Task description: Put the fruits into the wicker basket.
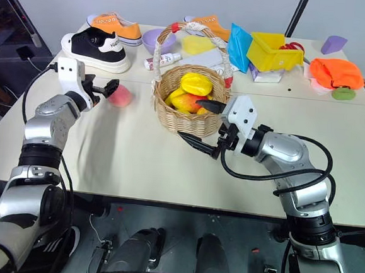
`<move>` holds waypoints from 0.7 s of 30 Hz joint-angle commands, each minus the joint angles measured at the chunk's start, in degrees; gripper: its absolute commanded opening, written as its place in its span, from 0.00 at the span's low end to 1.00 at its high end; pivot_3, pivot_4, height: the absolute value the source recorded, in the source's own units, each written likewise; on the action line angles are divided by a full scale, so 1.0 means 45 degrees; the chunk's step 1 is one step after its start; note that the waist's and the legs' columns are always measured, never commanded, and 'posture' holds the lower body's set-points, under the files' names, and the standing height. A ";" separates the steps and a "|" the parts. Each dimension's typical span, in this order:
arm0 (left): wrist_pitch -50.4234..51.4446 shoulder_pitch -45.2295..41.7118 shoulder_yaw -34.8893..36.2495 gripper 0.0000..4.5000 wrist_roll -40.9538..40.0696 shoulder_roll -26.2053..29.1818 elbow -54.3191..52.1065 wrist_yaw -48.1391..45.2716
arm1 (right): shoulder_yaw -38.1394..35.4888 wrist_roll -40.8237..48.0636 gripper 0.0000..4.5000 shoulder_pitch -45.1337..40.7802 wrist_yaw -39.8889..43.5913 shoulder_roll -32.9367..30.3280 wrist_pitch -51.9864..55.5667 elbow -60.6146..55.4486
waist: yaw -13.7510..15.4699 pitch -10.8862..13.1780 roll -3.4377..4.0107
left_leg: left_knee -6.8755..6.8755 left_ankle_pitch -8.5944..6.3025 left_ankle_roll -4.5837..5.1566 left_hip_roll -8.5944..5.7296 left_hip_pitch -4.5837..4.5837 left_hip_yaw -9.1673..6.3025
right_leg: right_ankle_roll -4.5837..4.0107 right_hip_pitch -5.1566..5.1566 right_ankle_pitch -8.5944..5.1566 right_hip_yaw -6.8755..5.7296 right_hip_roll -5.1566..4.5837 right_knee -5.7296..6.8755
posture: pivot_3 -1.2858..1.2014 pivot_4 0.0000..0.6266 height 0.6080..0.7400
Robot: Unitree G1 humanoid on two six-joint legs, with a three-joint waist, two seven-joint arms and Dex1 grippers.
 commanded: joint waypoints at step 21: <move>-0.1666 -0.2486 -0.1025 0.99 0.2003 -0.0244 0.5804 0.0578 | -0.0254 -0.0137 1.00 0.0056 -0.0441 -0.0075 0.0148 -0.0891 | -0.0169 0.0001 -0.0007 | 0.0009 0.0001 0.0002 -0.0009 0.0000 -0.0001 | 0.0012 0.0007 0.0006 -0.0003 -0.0004 0.0007 | 0.52 0.24 1.00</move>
